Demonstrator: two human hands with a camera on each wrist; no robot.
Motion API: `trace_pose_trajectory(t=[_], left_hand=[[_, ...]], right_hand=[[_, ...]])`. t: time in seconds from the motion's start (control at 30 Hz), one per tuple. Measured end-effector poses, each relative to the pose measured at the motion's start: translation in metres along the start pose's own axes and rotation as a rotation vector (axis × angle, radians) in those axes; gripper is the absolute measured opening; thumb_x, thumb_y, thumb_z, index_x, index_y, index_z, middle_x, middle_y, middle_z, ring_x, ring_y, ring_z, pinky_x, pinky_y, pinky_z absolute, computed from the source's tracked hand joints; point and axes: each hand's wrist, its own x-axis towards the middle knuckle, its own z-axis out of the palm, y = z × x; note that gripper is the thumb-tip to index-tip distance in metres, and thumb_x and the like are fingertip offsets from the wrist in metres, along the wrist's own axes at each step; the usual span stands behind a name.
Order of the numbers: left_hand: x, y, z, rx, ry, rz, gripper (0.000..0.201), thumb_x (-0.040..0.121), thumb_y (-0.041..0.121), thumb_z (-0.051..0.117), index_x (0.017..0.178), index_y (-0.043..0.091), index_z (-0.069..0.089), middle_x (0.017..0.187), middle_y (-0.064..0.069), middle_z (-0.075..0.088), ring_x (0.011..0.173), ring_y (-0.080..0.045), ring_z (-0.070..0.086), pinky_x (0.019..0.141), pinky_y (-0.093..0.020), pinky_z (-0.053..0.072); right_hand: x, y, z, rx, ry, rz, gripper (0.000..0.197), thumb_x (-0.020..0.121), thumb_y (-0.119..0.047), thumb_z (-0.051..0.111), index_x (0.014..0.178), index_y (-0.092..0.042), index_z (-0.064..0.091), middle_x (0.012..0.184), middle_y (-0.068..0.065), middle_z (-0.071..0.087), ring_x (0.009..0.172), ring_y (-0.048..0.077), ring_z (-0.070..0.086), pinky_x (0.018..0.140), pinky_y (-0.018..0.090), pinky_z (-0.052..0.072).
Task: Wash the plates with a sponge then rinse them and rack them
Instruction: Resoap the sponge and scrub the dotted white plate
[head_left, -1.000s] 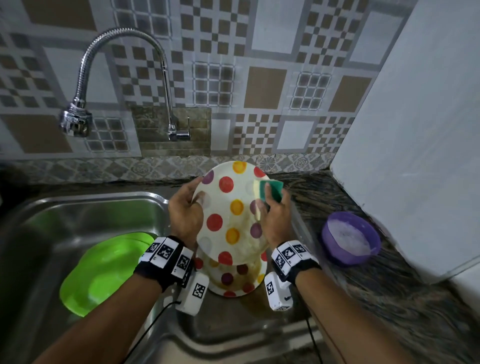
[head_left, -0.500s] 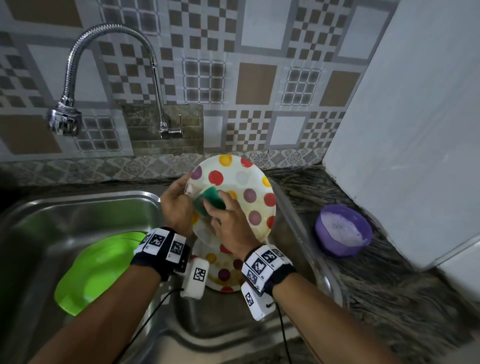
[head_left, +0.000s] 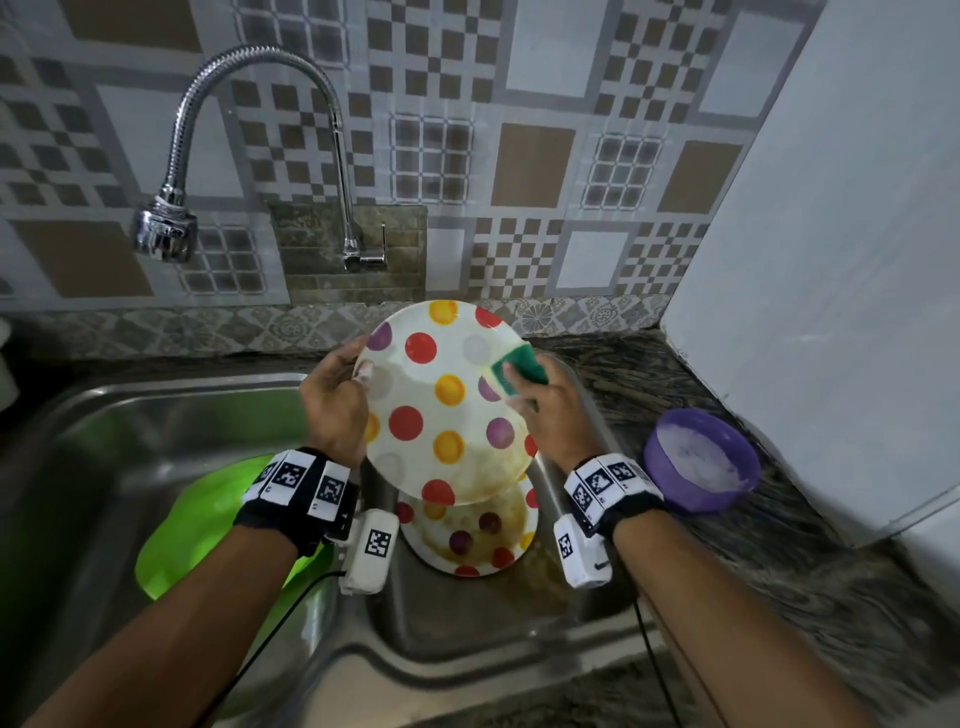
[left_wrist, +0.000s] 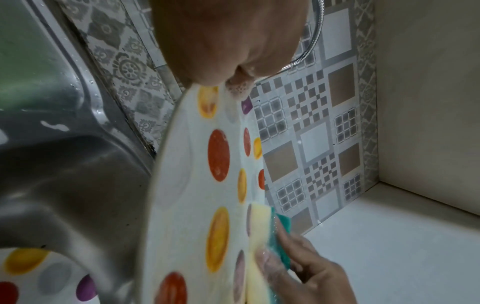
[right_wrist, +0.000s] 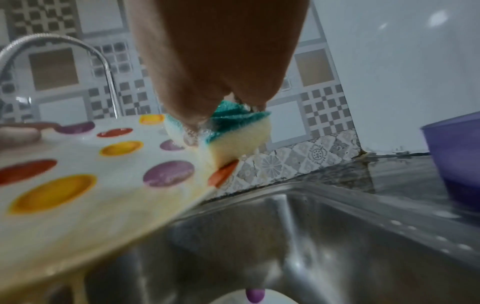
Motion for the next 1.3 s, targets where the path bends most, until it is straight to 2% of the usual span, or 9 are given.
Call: trace_pose_trajectory(t=[0.1,0.23,0.4,0.63,0.83,0.93,1.1,1.2,1.3], left_hand=[[-0.002,0.004,0.004,0.036,0.077,0.047,0.028,0.091,-0.004,0.050,0.111,0.009,0.065,0.087,0.002,0.073,0.081,-0.016,0.068,0.074,-0.035,0.057],[-0.002,0.002,0.011,-0.043,0.224,0.114,0.032,0.087,-0.009,0.049,0.115,0.000,0.062,0.111,-0.026,0.065,0.101,-0.034,0.064,0.093,-0.054,0.051],[-0.006,0.002,0.005,-0.147,0.323,0.140,0.036,0.088,-0.011,0.047,0.121,-0.003,0.058,0.103,-0.021,0.065,0.093,-0.031,0.063,0.091,-0.057,0.050],[0.000,0.005,-0.029,0.173,-0.105,0.125,0.063,0.087,-0.017,0.042,0.141,0.014,0.042,0.127,0.002,0.057,0.112,-0.017,0.058,0.091,-0.031,0.052],[0.016,0.018,-0.043,0.720,-0.397,0.119,0.013,0.085,0.013,0.066,0.092,0.024,0.068,0.108,0.000,0.068,0.096,-0.017,0.064,0.085,-0.032,0.056],[0.020,0.020,-0.049,0.820,-0.596,0.178,0.028,0.065,0.038,0.081,0.087,0.031,0.066,0.103,0.007,0.062,0.087,-0.008,0.063,0.079,-0.024,0.053],[0.027,0.009,-0.038,1.166,-0.437,0.534,0.015,0.079,0.023,0.071,0.092,0.030,0.068,0.094,0.005,0.050,0.100,-0.029,0.049,0.085,-0.040,0.043],[0.022,0.003,-0.029,1.180,-0.374,0.679,0.013,0.075,0.020,0.076,0.087,0.018,0.071,0.107,-0.010,0.047,0.105,-0.032,0.041,0.088,-0.038,0.037],[0.019,-0.002,-0.025,1.017,-0.567,0.546,0.026,0.083,0.005,0.065,0.092,0.029,0.068,0.105,0.016,0.054,0.103,-0.003,0.050,0.097,-0.041,0.043]], right_hand=[[-0.019,-0.001,0.004,-0.069,0.020,0.000,0.041,0.087,-0.019,0.061,0.128,-0.015,0.057,0.136,0.021,0.044,0.122,0.037,0.047,0.105,0.041,0.042],[-0.046,-0.024,0.026,0.020,0.084,-0.021,0.043,0.086,-0.017,0.066,0.128,-0.020,0.057,0.135,0.016,0.047,0.119,0.019,0.047,0.108,0.009,0.025],[-0.061,-0.059,0.060,0.093,-0.025,-0.183,0.050,0.092,-0.030,0.056,0.138,-0.037,0.037,0.148,0.001,0.029,0.138,0.014,0.027,0.114,0.033,0.030],[-0.061,-0.067,0.053,0.065,0.039,-0.171,0.069,0.070,-0.008,0.076,0.131,-0.027,0.051,0.138,0.016,0.044,0.120,0.032,0.049,0.102,0.039,0.044],[-0.056,-0.052,0.029,0.046,0.081,-0.207,0.053,0.078,-0.017,0.068,0.129,-0.026,0.056,0.135,0.014,0.047,0.120,0.026,0.051,0.102,0.037,0.045],[-0.057,-0.047,0.017,0.021,0.149,-0.209,0.050,0.077,-0.015,0.069,0.125,-0.024,0.059,0.132,0.015,0.049,0.117,0.024,0.051,0.104,0.031,0.042],[-0.056,-0.048,-0.006,0.032,0.285,-0.213,0.045,0.073,-0.009,0.074,0.117,-0.013,0.065,0.122,0.019,0.057,0.111,0.016,0.050,0.107,0.005,0.024],[-0.054,-0.035,-0.002,0.162,0.279,-0.101,0.045,0.079,-0.012,0.070,0.123,-0.016,0.061,0.130,0.015,0.049,0.120,0.014,0.046,0.105,0.021,0.040],[-0.051,-0.017,0.005,0.293,0.202,0.025,0.049,0.083,-0.019,0.068,0.130,-0.023,0.054,0.141,0.008,0.036,0.130,0.018,0.040,0.104,0.038,0.045]])
